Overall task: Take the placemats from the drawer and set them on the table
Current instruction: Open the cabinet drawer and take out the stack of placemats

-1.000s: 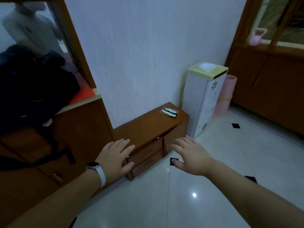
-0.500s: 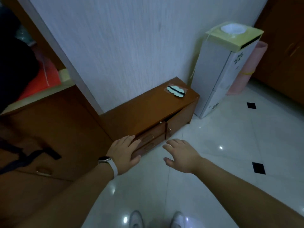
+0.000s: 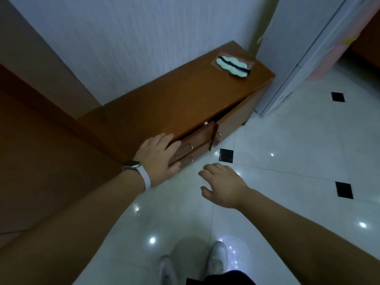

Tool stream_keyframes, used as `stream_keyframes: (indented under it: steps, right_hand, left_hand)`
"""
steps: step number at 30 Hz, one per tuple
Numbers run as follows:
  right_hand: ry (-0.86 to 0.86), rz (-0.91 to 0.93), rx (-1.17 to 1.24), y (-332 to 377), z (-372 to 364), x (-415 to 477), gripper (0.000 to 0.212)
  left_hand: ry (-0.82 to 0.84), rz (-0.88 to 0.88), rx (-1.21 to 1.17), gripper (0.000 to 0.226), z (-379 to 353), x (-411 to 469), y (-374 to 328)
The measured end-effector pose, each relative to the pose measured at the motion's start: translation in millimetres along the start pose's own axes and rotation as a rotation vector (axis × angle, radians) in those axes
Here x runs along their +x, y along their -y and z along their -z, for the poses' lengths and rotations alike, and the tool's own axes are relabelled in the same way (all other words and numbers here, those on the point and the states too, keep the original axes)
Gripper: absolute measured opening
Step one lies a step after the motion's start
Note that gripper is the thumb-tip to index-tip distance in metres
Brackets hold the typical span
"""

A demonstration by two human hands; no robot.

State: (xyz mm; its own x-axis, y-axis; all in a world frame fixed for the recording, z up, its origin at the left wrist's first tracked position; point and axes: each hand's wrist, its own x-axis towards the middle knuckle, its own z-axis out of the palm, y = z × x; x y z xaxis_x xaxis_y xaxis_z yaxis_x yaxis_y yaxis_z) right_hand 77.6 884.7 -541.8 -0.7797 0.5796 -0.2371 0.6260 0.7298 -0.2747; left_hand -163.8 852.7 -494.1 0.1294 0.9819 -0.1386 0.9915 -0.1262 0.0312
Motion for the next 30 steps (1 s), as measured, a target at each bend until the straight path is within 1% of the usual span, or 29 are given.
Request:
stream_keyframes:
  steps: [3,8,11,14,17,21,24,28,30]
  right_hand:
    - [0.004,0.010,-0.021,-23,-60,38,0.050]
    - [0.034,0.032,-0.038,-59,-159,97,0.051]
    - [0.025,0.028,-0.044,-74,-207,127,0.051]
    - [0.013,0.029,-0.046,-85,-243,150,0.048]
    - [0.005,0.030,-0.064,-97,-267,168,0.046]
    - [0.054,0.035,-0.084,-105,-292,179,0.048]
    - [0.070,0.044,-0.077,-106,-306,186,0.049]
    - [0.072,0.046,-0.078,-107,-315,207,0.045]
    - [0.085,0.038,-0.075,-106,-319,221,0.048]
  left_hand:
    - [-0.014,0.006,0.044,0.065,-50,32,20]
    - [-0.111,0.024,0.088,0.069,-123,69,46]
    - [-0.145,0.062,0.130,0.075,-151,87,60]
    - [-0.139,0.086,0.110,0.086,-171,98,71]
    - [-0.071,0.101,0.114,0.095,-182,109,85]
    - [0.007,0.089,0.108,0.096,-194,113,100]
    - [-0.025,0.067,0.136,0.096,-202,112,102]
    - [-0.042,0.069,0.163,0.101,-204,112,101]
    - [-0.049,0.060,0.166,0.101,-205,113,101]
